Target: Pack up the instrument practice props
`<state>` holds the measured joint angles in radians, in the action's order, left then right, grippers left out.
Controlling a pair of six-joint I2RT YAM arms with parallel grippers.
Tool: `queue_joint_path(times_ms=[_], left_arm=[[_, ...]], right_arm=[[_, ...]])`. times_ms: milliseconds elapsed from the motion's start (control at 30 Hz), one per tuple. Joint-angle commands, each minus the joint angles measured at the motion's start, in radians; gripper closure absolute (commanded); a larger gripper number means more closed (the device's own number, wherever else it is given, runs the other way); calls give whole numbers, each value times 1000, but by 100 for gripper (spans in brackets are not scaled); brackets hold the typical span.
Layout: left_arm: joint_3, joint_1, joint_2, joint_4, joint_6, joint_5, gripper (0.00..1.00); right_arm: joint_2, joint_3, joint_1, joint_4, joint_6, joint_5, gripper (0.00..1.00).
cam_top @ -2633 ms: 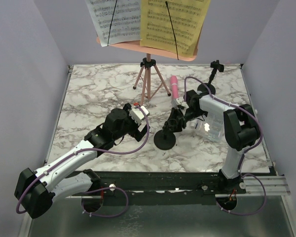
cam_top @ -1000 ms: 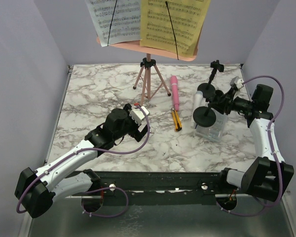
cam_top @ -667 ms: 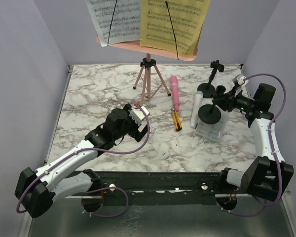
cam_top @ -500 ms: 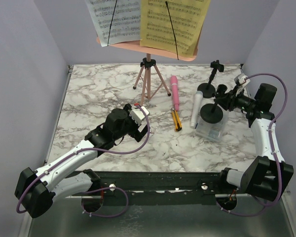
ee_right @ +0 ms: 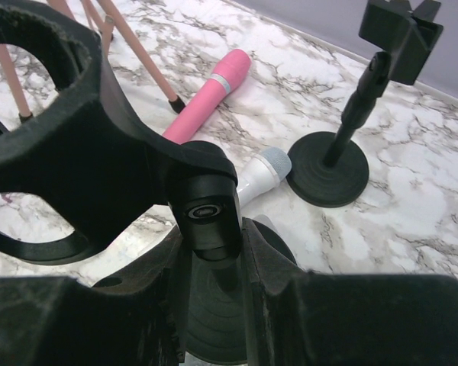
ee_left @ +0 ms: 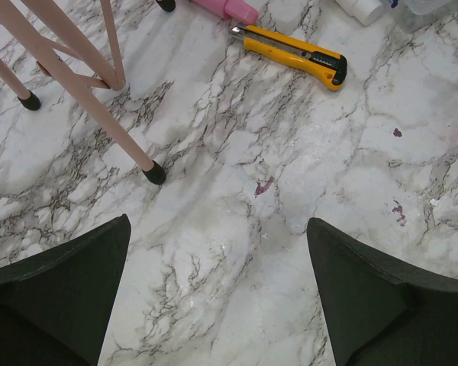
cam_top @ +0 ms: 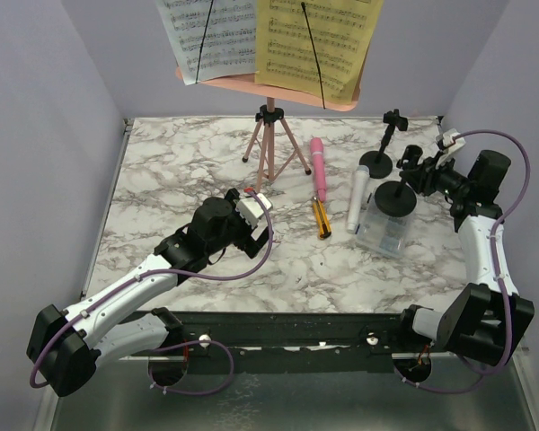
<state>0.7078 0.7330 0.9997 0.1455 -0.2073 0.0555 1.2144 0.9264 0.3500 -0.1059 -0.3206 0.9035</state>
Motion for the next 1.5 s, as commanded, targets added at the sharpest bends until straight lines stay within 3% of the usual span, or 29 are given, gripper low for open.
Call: queue_joint_path(times_ms=[0,600,867,1467], left_arm=[[-6,-2,-21,8,-1,-4,1],[-1,-2,-30,8,2,6,1],[-5,-2,-28,9,-2,-4,1],[-7,-3,-18,8,-3,0,1]], right_arm=[[-7,3,15,138,72,-51,100],[26,-36,35,318,243,-275,100],[44,-92,35,453,355,-494,100],[273,61,36,563,345,-471,100]])
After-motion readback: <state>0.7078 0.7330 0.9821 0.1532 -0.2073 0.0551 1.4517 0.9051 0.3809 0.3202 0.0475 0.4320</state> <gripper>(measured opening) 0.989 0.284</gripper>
